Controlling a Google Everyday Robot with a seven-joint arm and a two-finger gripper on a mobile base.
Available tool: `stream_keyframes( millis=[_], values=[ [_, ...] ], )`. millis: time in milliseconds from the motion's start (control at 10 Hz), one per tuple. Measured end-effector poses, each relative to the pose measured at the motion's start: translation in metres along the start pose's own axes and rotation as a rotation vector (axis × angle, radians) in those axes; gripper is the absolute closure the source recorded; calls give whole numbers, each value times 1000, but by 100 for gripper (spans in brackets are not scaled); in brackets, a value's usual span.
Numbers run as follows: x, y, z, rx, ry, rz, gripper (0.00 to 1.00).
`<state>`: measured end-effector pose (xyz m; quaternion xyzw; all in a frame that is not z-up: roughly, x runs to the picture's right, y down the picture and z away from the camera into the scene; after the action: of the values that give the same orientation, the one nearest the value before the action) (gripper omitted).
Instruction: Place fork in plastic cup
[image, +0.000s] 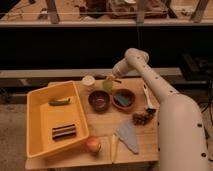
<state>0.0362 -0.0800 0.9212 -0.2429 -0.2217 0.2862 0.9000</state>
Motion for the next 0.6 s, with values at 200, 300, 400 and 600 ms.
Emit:
stream_keyframes(
  millis=[200, 300, 400, 600],
  values=[
    [0, -4, 2, 4, 1, 22, 86],
    [0, -6, 2, 5, 0, 29, 86],
    [1, -7, 3, 5, 1, 34, 86],
    [3, -8, 7, -1, 1, 33, 86]
  ],
)
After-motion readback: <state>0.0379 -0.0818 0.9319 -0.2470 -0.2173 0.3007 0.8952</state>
